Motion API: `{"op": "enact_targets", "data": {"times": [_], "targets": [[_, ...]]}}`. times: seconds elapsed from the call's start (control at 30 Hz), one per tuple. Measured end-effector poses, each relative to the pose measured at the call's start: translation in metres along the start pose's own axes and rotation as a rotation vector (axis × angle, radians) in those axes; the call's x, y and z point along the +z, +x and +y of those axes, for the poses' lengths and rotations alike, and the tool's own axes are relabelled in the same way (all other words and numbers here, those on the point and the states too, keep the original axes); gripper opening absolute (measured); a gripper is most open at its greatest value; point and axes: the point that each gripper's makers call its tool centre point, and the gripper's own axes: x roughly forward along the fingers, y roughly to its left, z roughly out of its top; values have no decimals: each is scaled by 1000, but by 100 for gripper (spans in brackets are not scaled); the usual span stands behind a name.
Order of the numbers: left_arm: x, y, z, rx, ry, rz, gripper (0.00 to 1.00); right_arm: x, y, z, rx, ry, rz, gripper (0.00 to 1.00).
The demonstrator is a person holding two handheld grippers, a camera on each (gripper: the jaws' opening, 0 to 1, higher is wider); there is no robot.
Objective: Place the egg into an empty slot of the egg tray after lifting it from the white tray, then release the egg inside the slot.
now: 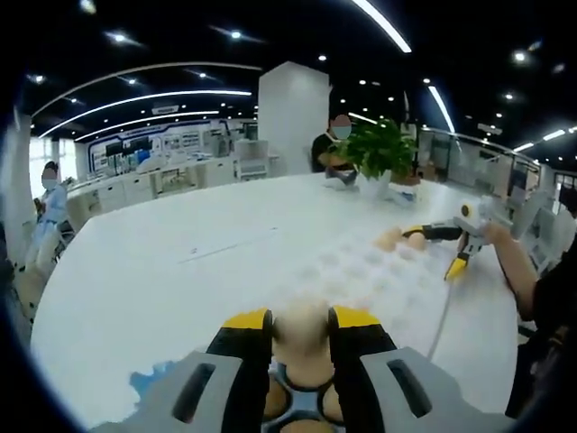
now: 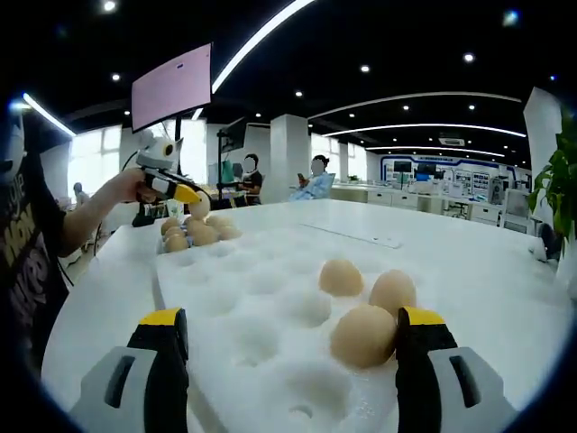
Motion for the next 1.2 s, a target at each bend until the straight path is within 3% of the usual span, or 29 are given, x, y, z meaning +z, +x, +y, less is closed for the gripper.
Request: {"op": "enact_targets", "data": {"times": [0.33,0.6,0.97,1.2], "targets": [[1,-24,34,84,-27,-23,24,0,0,2,0,0,0,100],[-11,-32,59,144,-53,-13,24,0,0,2,0,0,-1,100],[-23,-18,84,174,-97,11,23,0,1,3,0,1,-3,100],[-35,-8,89,189,-100,49,23,1,2,3,1,1,-3,100]]}}
